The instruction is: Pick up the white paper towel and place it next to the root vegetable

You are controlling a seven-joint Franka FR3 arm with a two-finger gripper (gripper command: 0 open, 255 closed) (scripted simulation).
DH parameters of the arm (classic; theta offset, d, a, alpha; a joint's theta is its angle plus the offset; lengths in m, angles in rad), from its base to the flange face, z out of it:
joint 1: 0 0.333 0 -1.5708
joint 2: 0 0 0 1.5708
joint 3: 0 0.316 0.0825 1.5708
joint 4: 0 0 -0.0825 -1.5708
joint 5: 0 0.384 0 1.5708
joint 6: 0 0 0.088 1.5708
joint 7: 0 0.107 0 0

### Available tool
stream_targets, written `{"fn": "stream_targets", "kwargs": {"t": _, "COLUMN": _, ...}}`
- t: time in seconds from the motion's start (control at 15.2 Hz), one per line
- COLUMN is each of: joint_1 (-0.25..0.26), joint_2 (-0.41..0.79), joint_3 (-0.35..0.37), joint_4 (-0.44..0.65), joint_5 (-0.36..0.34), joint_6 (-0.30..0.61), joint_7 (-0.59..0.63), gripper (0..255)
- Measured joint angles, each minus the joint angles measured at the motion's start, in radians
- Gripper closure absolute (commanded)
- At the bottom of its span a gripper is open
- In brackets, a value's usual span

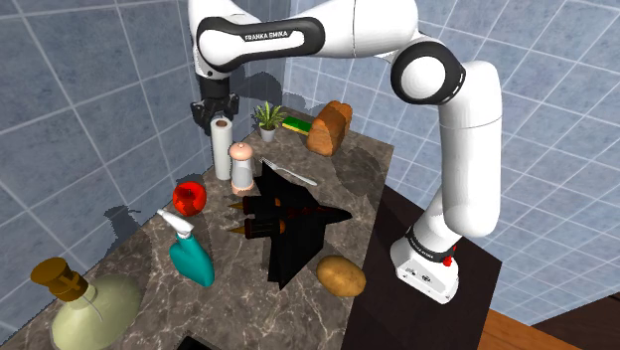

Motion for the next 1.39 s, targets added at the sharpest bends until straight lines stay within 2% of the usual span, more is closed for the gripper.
{"fn": "stream_targets", "kwargs": {"t": 0.73, "joint_1": 0.007, "joint_2": -0.01, "joint_3": 0.003, "joint_4": 0.129, "joint_5": 0.003, "joint_6": -0.138, "joint_7": 0.002, "gripper": 255}}
{"fn": "stream_targets", "kwargs": {"t": 1.39, "joint_1": 0.026, "joint_2": 0.027, "joint_3": 0.003, "joint_4": 0.327, "joint_5": -0.004, "joint_6": -0.298, "joint_7": 0.008, "gripper": 255}}
